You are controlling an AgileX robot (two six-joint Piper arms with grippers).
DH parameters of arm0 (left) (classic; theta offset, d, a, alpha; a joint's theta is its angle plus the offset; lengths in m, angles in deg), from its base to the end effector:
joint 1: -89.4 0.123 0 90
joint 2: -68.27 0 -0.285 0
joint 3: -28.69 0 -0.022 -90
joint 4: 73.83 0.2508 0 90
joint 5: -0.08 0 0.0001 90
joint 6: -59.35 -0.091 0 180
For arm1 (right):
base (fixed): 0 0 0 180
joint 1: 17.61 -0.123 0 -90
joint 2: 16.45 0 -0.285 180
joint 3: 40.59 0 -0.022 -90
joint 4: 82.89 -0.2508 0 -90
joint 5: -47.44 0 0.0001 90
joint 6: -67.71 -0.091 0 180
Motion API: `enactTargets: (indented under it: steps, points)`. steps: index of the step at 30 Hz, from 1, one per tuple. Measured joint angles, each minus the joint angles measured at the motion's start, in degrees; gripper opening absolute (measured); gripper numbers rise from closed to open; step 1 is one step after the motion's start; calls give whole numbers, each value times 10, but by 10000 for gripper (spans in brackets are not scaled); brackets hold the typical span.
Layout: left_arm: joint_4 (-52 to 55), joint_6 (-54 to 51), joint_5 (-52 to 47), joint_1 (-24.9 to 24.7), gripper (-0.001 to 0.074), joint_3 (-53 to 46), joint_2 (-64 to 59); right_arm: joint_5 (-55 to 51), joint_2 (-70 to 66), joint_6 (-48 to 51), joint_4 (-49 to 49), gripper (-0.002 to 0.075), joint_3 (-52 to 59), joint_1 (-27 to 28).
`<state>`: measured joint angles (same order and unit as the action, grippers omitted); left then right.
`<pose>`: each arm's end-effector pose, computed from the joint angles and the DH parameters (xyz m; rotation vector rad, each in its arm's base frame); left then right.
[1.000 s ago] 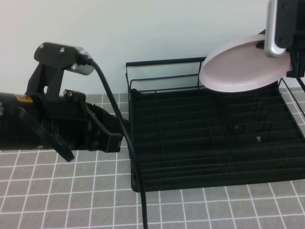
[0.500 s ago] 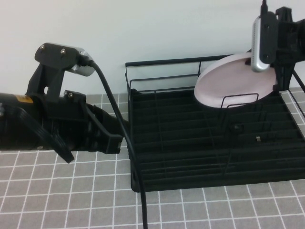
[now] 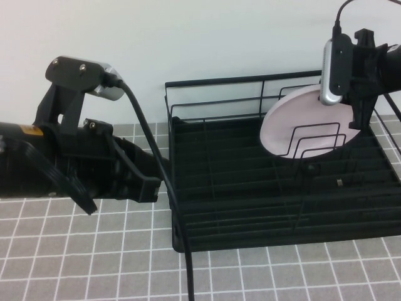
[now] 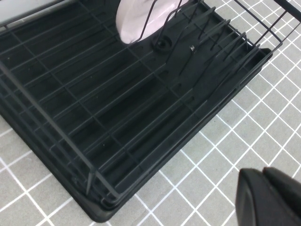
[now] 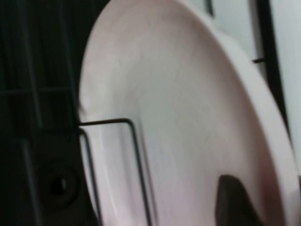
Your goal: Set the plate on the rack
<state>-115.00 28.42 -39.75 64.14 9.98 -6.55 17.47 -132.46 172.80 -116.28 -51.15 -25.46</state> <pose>0.2043 -0.1389 0.3564 0.6743 2.1219 -0.7512 0.4309 0.0847 0.2759 -1.6153 1.6014 -0.3082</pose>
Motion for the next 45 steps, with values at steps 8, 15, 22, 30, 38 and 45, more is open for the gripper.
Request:
enactTargets:
  steps: [8, 15, 22, 30, 38, 45]
  points:
    - [0, 0, -7, 0, -1, 0, 0, 5, 0, -20, -41, 507, 0, 0]
    - [2, 0, -18, 0, -1, 0, 0, 2, 19, -99, -41, 521, 0, 0]
    - [18, 0, -25, 0, -1, 0, 1, -16, 80, -227, -39, 494, 0, 1]
    - [20, 8, -72, 0, -1, 0, 11, -97, 185, -395, -13, 1, 0, 32]
    - [23, 35, -82, 0, -1, -23, 100, -110, 307, -535, -72, 3, 25, 121]
    - [46, 75, -47, 0, -1, -112, 232, -70, 482, -405, -264, 3, 164, 154]
